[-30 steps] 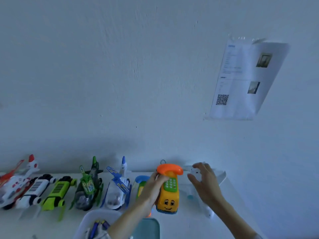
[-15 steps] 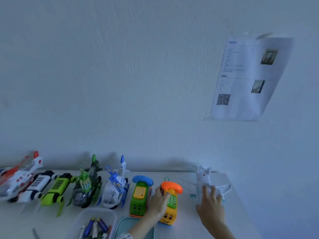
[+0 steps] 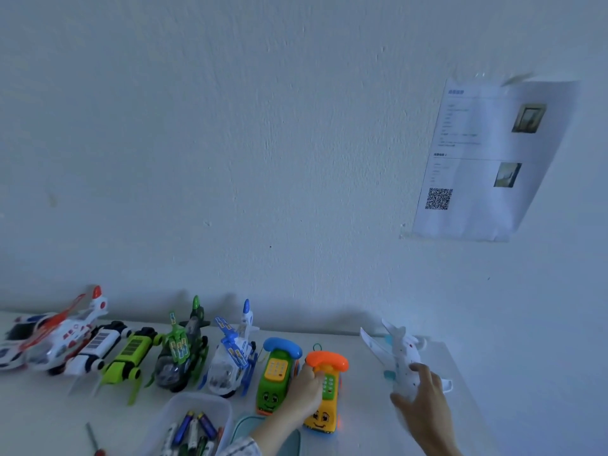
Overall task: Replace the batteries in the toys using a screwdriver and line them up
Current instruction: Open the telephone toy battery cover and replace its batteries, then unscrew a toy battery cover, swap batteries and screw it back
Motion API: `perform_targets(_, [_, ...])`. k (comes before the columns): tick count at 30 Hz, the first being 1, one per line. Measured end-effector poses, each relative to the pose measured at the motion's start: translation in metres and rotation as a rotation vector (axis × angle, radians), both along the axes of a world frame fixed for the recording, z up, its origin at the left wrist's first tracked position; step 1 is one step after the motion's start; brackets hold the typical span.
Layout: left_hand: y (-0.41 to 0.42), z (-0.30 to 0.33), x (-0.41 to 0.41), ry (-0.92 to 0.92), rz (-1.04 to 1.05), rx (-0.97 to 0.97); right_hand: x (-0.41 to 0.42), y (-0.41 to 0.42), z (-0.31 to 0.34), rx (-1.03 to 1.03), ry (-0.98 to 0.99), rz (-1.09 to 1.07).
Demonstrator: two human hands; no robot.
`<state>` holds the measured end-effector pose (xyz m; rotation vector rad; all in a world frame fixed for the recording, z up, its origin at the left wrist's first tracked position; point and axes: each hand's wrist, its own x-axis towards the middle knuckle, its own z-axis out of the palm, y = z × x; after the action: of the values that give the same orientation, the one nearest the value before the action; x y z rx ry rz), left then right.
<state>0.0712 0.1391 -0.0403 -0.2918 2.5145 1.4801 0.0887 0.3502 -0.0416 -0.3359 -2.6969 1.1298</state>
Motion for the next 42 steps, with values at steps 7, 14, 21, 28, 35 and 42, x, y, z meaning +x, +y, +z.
perform_targets(7, [0.000, 0.012, 0.010, -0.064, -0.015, 0.036, 0.018, 0.002, 0.026, -0.326, 0.124, -0.066])
perform_targets(14, [-0.015, 0.053, 0.056, -0.031, -0.272, -0.086, 0.051, 0.004, 0.059, -0.508, 0.303, 0.005])
perform_targets(21, [-0.011, 0.099, 0.097, -0.001, -0.247, 0.352, 0.088, -0.024, 0.067, -0.578, 0.424, 0.186])
perform_targets(28, [-0.014, 0.113, 0.103, 0.147, -0.098, 0.657, 0.097, -0.071, 0.067, -0.437, 0.502, 0.483])
perform_targets(35, [-0.048, 0.126, 0.124, 0.365, 0.138, 0.854, 0.095, -0.124, 0.077, -0.384, 0.507, 0.602])
perform_targets(42, [-0.125, 0.131, 0.148, 0.454, 0.310, 0.855, 0.097, -0.199, 0.093, -0.518, 0.214, 0.644])
